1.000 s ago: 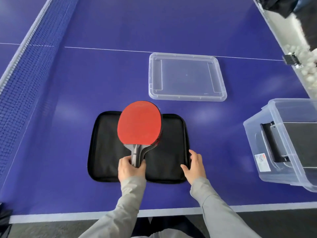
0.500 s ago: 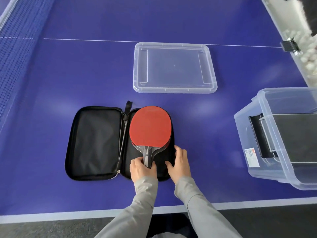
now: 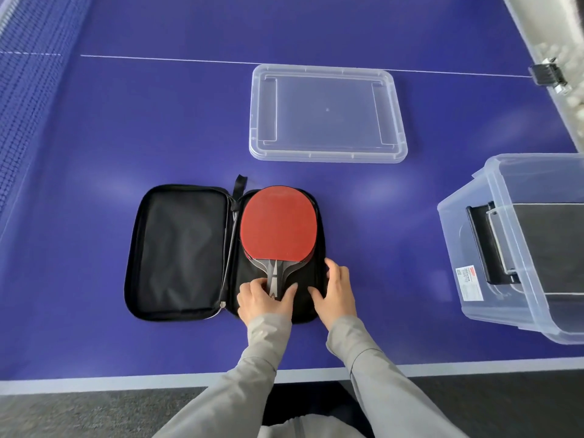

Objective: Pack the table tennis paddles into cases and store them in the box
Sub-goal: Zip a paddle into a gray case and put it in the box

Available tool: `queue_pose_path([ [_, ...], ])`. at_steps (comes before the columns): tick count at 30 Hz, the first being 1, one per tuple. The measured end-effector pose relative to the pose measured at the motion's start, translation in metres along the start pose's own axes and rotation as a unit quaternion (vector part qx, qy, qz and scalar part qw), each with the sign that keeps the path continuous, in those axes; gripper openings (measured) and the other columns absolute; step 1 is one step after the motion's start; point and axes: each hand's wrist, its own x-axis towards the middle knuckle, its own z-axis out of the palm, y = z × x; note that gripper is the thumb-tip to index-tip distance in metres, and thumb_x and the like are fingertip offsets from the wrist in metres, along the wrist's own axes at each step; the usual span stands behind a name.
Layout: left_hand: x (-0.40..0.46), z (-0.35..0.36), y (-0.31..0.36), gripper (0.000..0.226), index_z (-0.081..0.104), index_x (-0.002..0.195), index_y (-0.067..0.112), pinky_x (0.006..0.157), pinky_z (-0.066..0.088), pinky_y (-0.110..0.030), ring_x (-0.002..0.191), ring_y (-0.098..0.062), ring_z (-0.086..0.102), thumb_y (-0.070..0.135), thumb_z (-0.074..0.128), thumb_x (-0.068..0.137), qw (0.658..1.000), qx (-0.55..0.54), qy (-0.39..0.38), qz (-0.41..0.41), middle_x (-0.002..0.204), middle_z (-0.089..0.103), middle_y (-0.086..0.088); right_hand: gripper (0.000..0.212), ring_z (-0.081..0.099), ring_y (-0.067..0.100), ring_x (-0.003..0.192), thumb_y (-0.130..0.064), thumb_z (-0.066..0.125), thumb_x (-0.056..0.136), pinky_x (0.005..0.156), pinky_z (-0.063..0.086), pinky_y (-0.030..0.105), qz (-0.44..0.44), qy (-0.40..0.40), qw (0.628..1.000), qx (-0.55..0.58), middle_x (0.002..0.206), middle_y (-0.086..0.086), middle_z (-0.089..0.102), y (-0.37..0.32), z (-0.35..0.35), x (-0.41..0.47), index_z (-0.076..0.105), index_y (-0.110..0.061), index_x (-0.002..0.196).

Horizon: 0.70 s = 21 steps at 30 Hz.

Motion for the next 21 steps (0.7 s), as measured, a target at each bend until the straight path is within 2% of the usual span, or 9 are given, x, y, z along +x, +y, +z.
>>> queue_pose_path([
  [2,0.006,-0.020,-0.007,0.053,0.059,0.110,0.016,0.099,0.029,-0.036,0.113,-0.022,0.044,0.054,0.068,0.075,1.000,-0.006,0.015,0.010,0.114,0.050,-0.001,0.064,0.052,0.017,0.102,-0.017,0.065,0.086,0.077,0.049,0.026,-0.004,-0.008,1.000,0.003,0.123,0.004,0.041,0.000,-0.002,-0.001,0.032,-0.017,0.141],
  [5,0.031,-0.067,-0.032,0.050,0.059,0.115,0.013,0.101,0.027,-0.044,0.118,-0.028,0.042,0.049,0.065,0.080,0.994,-0.011,0.110,0.017,0.122,0.049,-0.009,0.064,0.050,0.013,0.093,-0.014,0.065,0.085,0.079,0.052,0.029,-0.007,-0.019,1.000,0.014,0.120,0.002,0.040,0.003,-0.006,-0.002,0.033,-0.017,0.141],
  [9,0.079,-0.130,-0.078,0.063,0.047,0.130,0.006,0.104,0.023,-0.050,0.126,-0.038,0.032,0.040,0.068,0.081,0.973,0.015,0.213,-0.087,0.137,0.037,-0.017,0.063,0.051,0.012,0.095,-0.009,0.065,0.085,0.081,0.050,0.026,-0.008,-0.021,0.999,0.024,0.118,0.000,0.039,0.006,-0.008,-0.005,0.036,-0.016,0.140],
  [12,0.099,-0.152,-0.105,0.059,0.049,0.129,0.011,0.107,0.022,-0.049,0.127,-0.035,0.027,0.045,0.064,0.083,0.982,0.024,0.135,-0.131,0.139,0.033,-0.010,0.062,0.049,0.010,0.089,-0.009,0.064,0.085,0.077,0.048,0.023,-0.012,-0.016,1.000,0.017,0.113,-0.005,0.036,0.006,-0.007,-0.006,0.036,-0.016,0.140],
  [14,0.102,-0.156,-0.113,0.045,0.055,0.121,0.018,0.106,0.026,-0.048,0.126,-0.033,0.028,0.042,0.063,0.084,0.991,0.031,0.084,-0.099,0.138,0.034,-0.004,0.062,0.049,0.011,0.088,-0.009,0.065,0.085,0.076,0.048,0.023,-0.012,-0.013,1.000,0.013,0.113,-0.004,0.036,0.006,-0.006,-0.005,0.036,-0.016,0.140],
  [16,0.102,-0.159,-0.115,0.038,0.055,0.122,0.015,0.104,0.032,-0.044,0.125,-0.032,0.037,0.028,0.063,0.087,0.996,-0.003,0.068,-0.052,0.138,0.038,-0.004,0.062,0.049,0.011,0.089,-0.009,0.065,0.085,0.077,0.049,0.024,-0.010,-0.010,1.000,0.011,0.115,-0.001,0.038,0.006,-0.005,-0.005,0.037,-0.016,0.140],
  [17,0.099,-0.163,-0.114,0.036,0.053,0.123,0.013,0.100,0.040,-0.037,0.119,-0.030,0.046,0.017,0.060,0.088,0.996,-0.056,0.062,-0.039,0.136,0.043,-0.006,0.062,0.049,0.011,0.089,-0.009,0.065,0.085,0.077,0.050,0.024,-0.008,-0.010,1.000,0.010,0.116,0.000,0.039,0.007,-0.005,-0.005,0.037,-0.016,0.140],
  [19,0.086,-0.175,-0.106,0.038,0.049,0.121,0.019,0.070,0.052,-0.015,0.095,-0.019,0.059,0.000,0.051,0.089,0.978,-0.204,0.041,-0.022,0.125,0.054,-0.006,0.061,0.049,0.011,0.089,-0.010,0.065,0.085,0.076,0.049,0.024,-0.003,-0.010,1.000,0.010,0.117,0.002,0.040,0.007,-0.006,-0.006,0.038,-0.016,0.140],
  [21,0.065,-0.187,-0.089,0.048,0.050,0.113,0.032,0.049,0.045,-0.009,0.081,-0.013,0.060,-0.010,0.045,0.088,0.952,-0.305,0.014,0.012,0.115,0.063,-0.004,0.059,0.049,0.011,0.087,-0.011,0.065,0.086,0.075,0.049,0.024,0.000,-0.002,1.000,0.015,0.119,0.004,0.042,0.005,-0.010,-0.009,0.039,-0.015,0.139],
])
